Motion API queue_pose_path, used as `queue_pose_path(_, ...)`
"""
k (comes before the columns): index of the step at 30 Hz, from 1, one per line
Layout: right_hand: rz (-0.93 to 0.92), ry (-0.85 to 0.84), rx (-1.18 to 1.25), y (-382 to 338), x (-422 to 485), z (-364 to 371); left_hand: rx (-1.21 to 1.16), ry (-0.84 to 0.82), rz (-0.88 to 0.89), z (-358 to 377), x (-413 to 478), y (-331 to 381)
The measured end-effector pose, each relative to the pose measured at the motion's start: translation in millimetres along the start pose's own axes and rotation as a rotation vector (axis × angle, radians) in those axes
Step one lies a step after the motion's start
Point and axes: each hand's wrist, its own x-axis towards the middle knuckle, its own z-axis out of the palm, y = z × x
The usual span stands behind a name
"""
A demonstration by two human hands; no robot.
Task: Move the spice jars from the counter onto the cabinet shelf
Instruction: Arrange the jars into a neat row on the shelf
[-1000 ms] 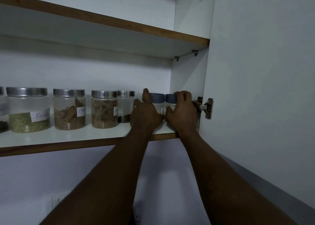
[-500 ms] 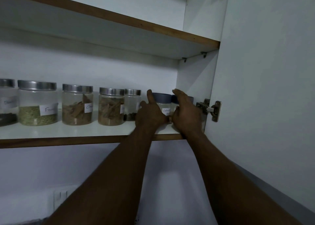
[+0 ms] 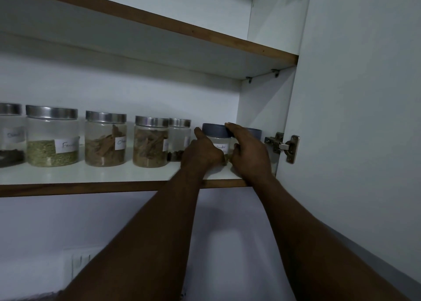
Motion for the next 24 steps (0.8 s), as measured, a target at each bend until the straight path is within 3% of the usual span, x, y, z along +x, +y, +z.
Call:
queue_pose_path(10, -0.001, 0.015, 0.005, 2.8, -3.4, -1.9, 0.101, -0.09, -0.023, 3.5, -0.5, 3.3)
queue_pose_path(15, 0.047, 0.052, 0.077, -0.6, -4.6, -5.6, 0.013, -0.004, -0.02, -5.0, -11.9, 2.3)
queue_pose_path(19, -0.006, 0.09, 0.066, -3.9, -5.8, -7.2, 0.022, 0.005, -0.039, -29.8, -24.3, -11.0)
queue_pose_path(24, -0.162, 0.089, -0.01, -25.2, -8.1, -1.4, 0.222, 0.024, 0.002, -74.4, -36.5, -33.9)
